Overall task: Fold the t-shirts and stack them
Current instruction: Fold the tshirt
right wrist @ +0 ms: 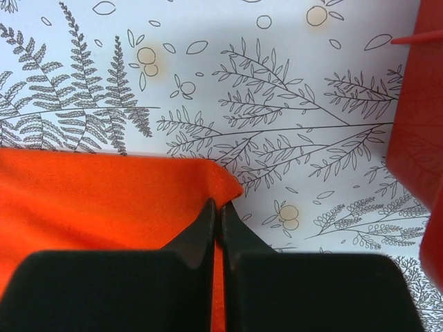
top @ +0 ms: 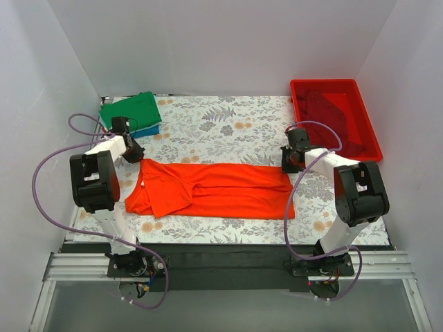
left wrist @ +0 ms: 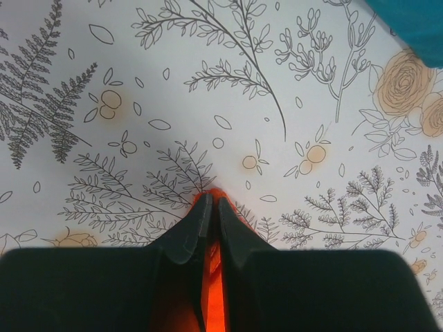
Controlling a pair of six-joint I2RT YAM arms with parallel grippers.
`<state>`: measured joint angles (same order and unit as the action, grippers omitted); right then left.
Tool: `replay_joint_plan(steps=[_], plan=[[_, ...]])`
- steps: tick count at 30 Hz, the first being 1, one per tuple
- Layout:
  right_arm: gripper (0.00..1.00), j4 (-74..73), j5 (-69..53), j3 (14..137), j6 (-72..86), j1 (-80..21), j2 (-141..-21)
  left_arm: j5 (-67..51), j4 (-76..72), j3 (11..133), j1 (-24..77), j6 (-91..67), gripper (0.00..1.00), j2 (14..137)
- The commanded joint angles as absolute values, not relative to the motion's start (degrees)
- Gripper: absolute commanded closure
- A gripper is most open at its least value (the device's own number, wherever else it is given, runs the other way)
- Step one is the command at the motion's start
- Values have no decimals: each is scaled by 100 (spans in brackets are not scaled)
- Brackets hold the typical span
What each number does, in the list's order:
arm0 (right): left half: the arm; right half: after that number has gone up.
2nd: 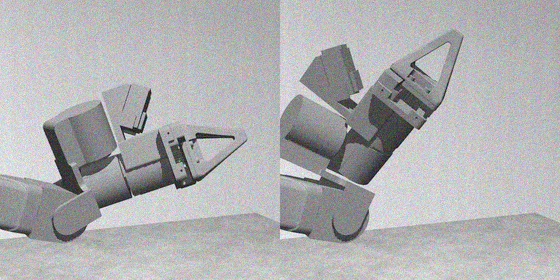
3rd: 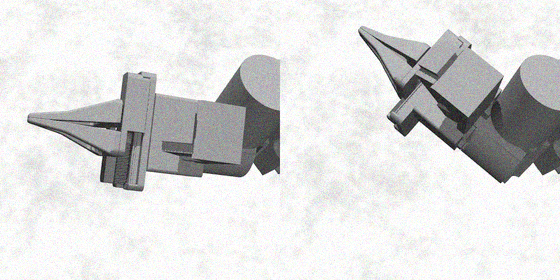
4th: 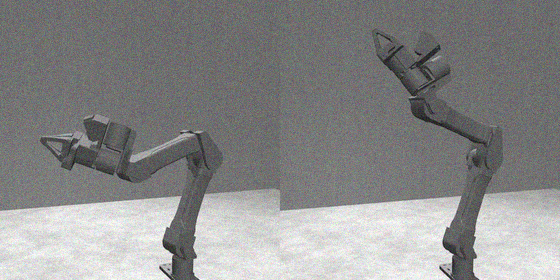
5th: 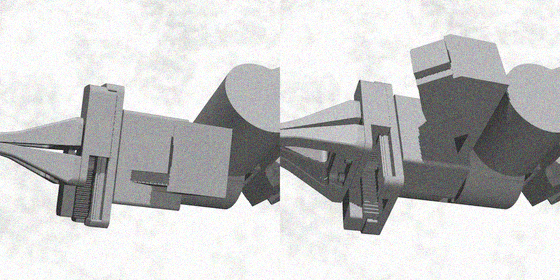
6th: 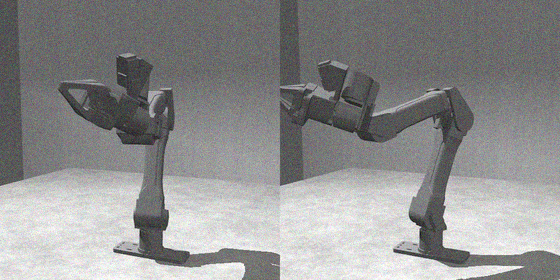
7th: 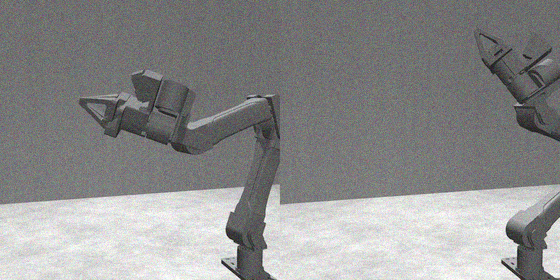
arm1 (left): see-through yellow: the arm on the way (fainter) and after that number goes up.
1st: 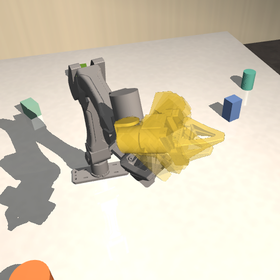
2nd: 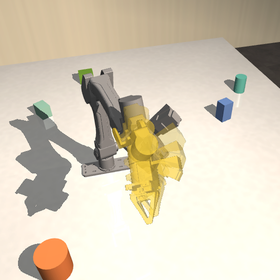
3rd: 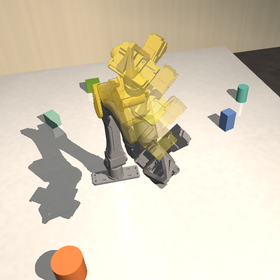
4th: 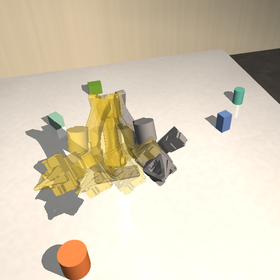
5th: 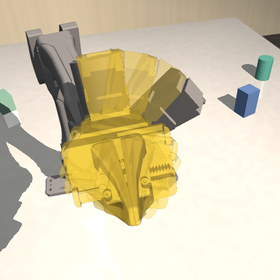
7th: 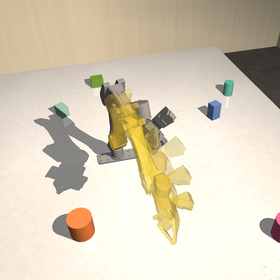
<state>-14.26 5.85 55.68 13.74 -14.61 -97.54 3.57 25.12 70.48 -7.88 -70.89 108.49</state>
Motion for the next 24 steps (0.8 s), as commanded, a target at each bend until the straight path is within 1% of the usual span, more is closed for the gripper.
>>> replay_joint_plan(steps=[1, 9, 15, 18, 22, 24], plan=[[99, -1485, 545, 5555, 1415, -1406, -9914, 396, 2426, 6900, -931, -7014, 100, 10714], [99, -1652, 703, 5563, 1371, -1187, -9756, 685, 2294, 6689, -1063, -6935, 100, 10556], [99, -1740, 685, 5642, 1371, -1178, -9738, 773, 2276, 6653, -1099, -6926, 100, 10512], [99, -1775, 721, 5643, 1389, -1186, -9747, 1010, 2294, 6601, -1099, -6900, 100, 10433], [99, -1775, 546, 5686, 1371, -1186, -9738, 845, 2268, 6636, -1090, -6882, 100, 10319], [99, -1784, 387, 5713, 1362, -1178, -9686, 669, 2276, 6714, -1090, -6882, 94, 10257]])
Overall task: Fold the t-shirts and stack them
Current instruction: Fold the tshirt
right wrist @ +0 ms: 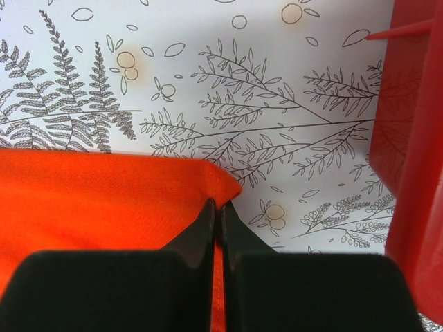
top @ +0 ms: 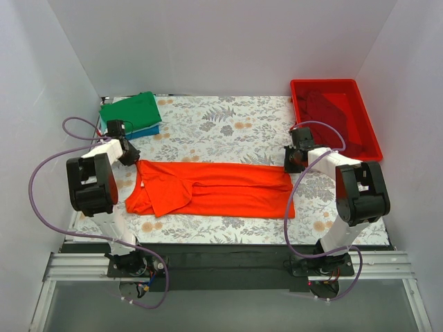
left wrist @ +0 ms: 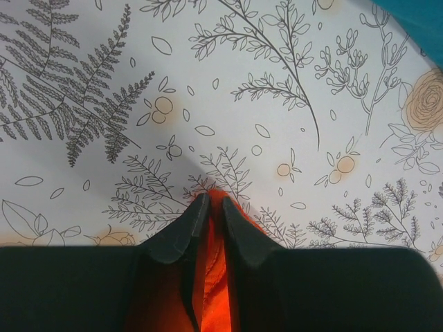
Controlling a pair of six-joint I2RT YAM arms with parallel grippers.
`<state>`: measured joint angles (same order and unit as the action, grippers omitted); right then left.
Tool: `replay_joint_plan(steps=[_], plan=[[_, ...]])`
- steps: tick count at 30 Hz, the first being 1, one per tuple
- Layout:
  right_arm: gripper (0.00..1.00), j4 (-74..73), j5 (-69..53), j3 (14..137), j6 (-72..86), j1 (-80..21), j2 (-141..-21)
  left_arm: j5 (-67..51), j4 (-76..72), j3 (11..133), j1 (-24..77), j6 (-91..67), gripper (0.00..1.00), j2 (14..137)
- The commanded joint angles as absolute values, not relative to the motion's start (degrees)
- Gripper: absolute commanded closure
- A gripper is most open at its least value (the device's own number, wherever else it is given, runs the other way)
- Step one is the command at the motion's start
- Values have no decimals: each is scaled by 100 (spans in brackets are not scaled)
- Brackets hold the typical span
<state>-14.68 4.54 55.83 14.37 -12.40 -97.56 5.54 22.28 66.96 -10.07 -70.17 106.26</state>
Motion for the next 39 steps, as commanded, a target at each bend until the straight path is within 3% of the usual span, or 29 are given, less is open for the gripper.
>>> replay_joint_plan(steps=[1, 2, 3, 4, 5, 7, 9, 17, 23, 27, 33, 39], plan=[[99, -1802, 274, 5739, 1345, -1178, -9642, 624, 2320, 6767, -1090, -6864, 86, 10231], [95, -1810, 212, 5748, 1336, -1186, -9598, 589, 2355, 6820, -1090, -6873, 79, 10196], [84, -1811, 150, 5757, 1327, -1187, -9476, 598, 2390, 6916, -1081, -6890, 69, 10108], [78, -1819, 89, 5766, 1318, -1187, -9414, 598, 2486, 6952, -1090, -6899, 48, 10055], [73, -1845, -51, 5783, 1318, -1195, -9352, 606, 2522, 6987, -1090, -6926, 38, 9994], [60, -1889, -237, 5775, 1318, -1265, -9150, 624, 2636, 7075, -1090, -6970, 25, 9801], [57, -1907, -281, 5740, 1353, -1327, -8922, 668, 2733, 7163, -1099, -6996, 20, 9686], [54, -1942, -299, 5397, 1547, -1696, -8297, 993, 3155, 7138, -906, -6908, 15, 8774], [54, -2048, -26, 4905, 1565, -1714, -7884, 1555, 3226, 6461, 525, -7075, 15, 7921], [53, -2118, 290, 4632, 1556, -1696, -7560, 1608, 3234, 5943, 1702, -7557, 22, 7647], [51, -2127, 448, 4342, 1547, -1503, -7383, 1766, 3322, 5766, 2609, -7963, 27, 7839], [51, -1995, 238, 4307, 1424, -1301, -7339, 1793, 3577, 5415, 2707, -8551, 26, 8069]])
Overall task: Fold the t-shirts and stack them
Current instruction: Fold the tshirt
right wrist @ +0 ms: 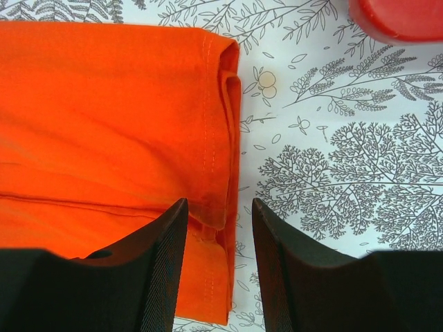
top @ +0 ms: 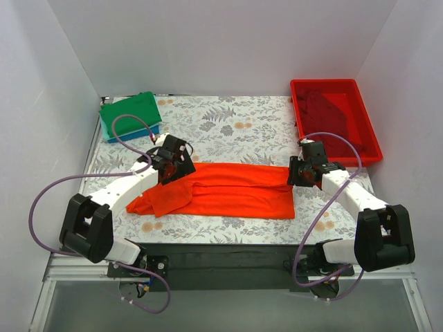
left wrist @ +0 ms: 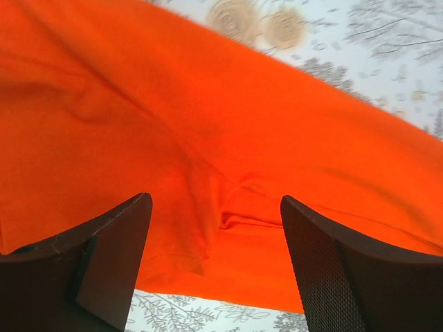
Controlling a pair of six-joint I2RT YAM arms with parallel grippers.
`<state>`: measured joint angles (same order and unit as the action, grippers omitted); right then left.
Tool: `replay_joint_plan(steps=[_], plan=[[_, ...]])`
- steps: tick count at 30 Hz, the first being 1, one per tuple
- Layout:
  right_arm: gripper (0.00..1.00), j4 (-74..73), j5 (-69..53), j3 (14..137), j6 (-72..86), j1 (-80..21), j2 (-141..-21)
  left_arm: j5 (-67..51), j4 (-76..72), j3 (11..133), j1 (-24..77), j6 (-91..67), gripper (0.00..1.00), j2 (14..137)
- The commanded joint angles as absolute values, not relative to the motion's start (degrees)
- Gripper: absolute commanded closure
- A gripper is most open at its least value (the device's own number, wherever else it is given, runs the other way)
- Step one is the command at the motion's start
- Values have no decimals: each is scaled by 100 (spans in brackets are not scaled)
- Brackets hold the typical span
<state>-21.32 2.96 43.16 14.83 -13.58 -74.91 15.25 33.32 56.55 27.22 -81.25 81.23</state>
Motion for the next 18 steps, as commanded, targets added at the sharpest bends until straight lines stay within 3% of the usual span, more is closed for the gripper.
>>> replay_joint_plan(steps=[1, 18], plan=[[51, -1952, 194, 4324, 1398, -1283, -7313, 1854, 3525, 5327, 2707, -8595, 26, 7990], [54, -1187, -685, 4202, 1318, -1336, -7911, 2092, 3480, 4694, 2689, -8824, 25, 8060]])
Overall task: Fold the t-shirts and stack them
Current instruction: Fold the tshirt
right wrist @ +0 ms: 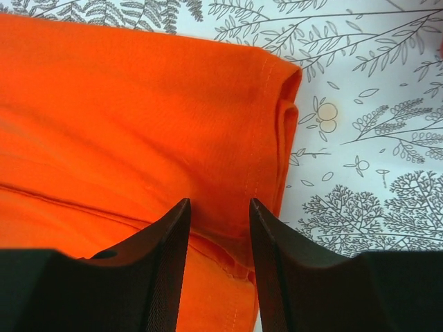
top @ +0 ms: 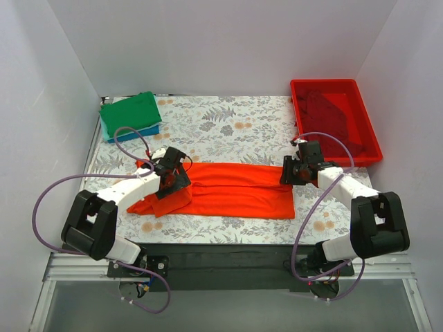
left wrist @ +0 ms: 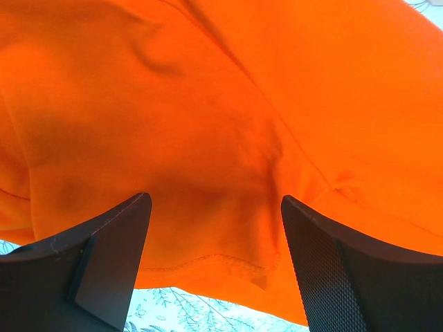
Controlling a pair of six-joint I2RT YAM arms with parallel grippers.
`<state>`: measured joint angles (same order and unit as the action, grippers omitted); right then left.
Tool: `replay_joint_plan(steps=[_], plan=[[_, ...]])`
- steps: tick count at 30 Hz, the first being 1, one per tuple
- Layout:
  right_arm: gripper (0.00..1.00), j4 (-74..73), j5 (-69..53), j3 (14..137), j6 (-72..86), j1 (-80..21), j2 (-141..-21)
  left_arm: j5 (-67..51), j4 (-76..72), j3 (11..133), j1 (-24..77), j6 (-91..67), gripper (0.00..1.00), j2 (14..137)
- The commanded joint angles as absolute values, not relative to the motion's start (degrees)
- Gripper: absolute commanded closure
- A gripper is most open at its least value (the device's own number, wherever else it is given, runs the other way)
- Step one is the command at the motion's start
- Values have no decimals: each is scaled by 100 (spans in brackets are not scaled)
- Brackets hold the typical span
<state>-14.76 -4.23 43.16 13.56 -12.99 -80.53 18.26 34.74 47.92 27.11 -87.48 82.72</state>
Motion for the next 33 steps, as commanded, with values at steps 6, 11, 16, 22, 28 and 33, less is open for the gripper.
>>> replay_joint_plan(steps=[6, 11, 16, 22, 28, 33], plan=[[55, -1204, -826, 3868, 1309, -1389, -7655, 2022, 3437, 4544, 2532, -8772, 24, 8016], [56, -1213, -817, 3630, 1353, -1476, -7471, 1986, 3402, 4456, 2400, -8684, 24, 7911], [56, -1204, -748, 3498, 1327, -1503, -7514, 1907, 3340, 4403, 2268, -8622, 24, 7901], [57, -1187, -475, 3480, 1301, -1521, -7734, 1758, 3164, 4219, 1987, -8622, 24, 8059], [57, -1239, -168, 3498, 1309, -1521, -7884, 1775, 2989, 4061, 1837, -8578, 24, 8393], [57, -1564, -27, 3568, 1415, -1521, -8007, 1837, 2822, 4052, 1811, -8412, 24, 8736]])
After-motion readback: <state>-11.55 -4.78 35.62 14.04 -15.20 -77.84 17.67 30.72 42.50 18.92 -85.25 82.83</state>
